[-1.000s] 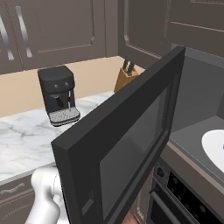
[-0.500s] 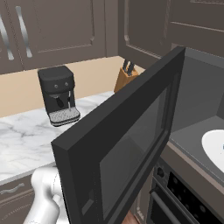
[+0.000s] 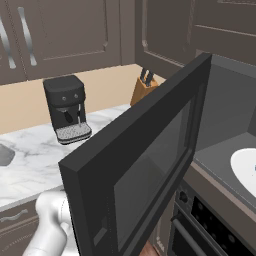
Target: Pick the sweet potato from the counter and place it in the microwave. Then turn on the microwave.
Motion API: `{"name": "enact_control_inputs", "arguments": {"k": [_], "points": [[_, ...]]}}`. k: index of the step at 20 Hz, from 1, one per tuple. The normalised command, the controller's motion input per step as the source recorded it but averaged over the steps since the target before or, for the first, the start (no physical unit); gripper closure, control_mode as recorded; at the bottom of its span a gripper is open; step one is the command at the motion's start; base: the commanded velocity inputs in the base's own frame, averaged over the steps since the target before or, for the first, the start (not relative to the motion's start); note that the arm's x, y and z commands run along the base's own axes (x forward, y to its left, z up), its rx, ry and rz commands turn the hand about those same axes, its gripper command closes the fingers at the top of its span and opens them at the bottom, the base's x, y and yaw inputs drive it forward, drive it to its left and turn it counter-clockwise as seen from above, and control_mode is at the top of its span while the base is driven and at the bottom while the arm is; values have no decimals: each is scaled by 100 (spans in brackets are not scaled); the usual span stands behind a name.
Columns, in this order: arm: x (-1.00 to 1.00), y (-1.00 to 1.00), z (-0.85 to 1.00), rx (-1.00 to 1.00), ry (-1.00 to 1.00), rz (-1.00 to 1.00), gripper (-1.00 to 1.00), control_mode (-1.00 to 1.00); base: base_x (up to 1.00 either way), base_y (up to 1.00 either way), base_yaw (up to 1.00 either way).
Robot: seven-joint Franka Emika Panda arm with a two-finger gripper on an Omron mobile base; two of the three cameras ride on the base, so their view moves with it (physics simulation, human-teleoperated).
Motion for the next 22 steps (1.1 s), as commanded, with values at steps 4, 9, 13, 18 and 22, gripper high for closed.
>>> {"name": "enact_control_inputs", "arguments": {"k": [4,9,13,18,22], "points": [[37,-14,9,4,8,0,-100,-100,0,0,0],[29,-15,2,4,3,0,-100,-100,0,0,0],[24,-19,0,2,0,0,-100,-100,0,0,0],[26,-26,0,1,1,0,-100,-100,0,0,0],[31,-22,0,0,9,-2,-100,-100,0,0,0]]}}
